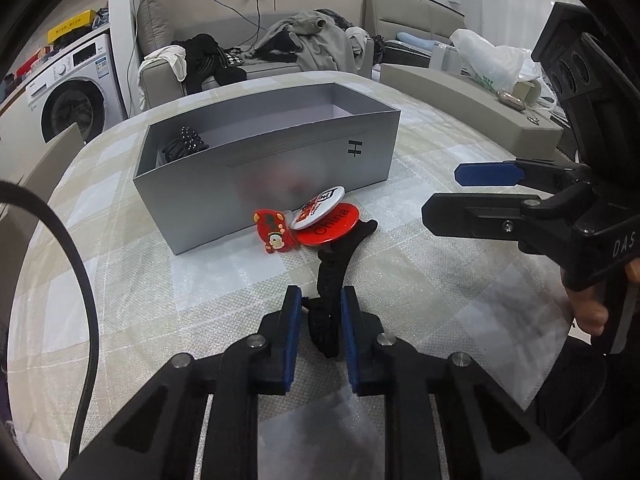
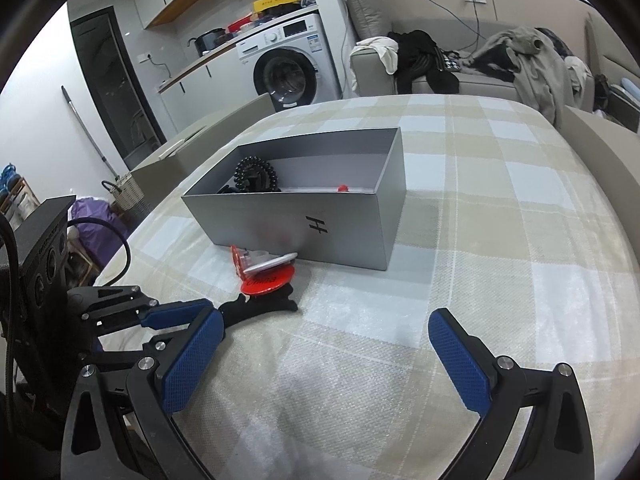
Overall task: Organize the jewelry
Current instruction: 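Close the left gripper on the black hair clip and lift it, then grasp the red 'I love China' badge with the right gripper while the left holds the clip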
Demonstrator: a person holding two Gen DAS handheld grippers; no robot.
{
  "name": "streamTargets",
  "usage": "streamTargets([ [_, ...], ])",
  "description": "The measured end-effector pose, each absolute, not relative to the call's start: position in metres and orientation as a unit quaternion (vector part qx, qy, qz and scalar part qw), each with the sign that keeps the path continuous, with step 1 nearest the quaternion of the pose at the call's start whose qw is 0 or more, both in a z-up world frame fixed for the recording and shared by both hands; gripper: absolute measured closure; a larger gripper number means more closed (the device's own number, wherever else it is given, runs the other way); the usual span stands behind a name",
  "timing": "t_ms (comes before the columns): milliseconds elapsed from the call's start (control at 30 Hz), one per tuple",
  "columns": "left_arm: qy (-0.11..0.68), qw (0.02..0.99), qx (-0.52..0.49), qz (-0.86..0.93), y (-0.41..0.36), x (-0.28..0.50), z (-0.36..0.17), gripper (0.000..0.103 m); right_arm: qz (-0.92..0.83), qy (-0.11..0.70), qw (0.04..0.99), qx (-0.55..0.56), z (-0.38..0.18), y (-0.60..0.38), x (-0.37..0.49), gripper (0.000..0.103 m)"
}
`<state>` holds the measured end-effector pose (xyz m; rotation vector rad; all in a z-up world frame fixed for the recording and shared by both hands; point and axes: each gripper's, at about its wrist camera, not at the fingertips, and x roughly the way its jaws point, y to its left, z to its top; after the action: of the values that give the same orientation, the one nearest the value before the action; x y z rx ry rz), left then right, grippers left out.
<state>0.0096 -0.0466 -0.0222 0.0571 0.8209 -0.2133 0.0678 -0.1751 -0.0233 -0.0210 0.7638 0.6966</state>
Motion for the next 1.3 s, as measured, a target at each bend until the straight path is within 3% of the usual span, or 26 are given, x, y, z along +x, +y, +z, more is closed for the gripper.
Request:
streamTargets([
  [400,0.370,0.920,0.029,-0.126,-0.046,-0.001,-0.007,0.089,0.329,0.362,0.872,-0.006,-0.022,-0.178,0.069,0.000],
  [1300,0.277,0.945,-0.122,-0.126,0.013,-0.003,0.029,0.089,0.326,0.362,0.873,-0.002,-0.022,-0.178,0.071,0.000],
])
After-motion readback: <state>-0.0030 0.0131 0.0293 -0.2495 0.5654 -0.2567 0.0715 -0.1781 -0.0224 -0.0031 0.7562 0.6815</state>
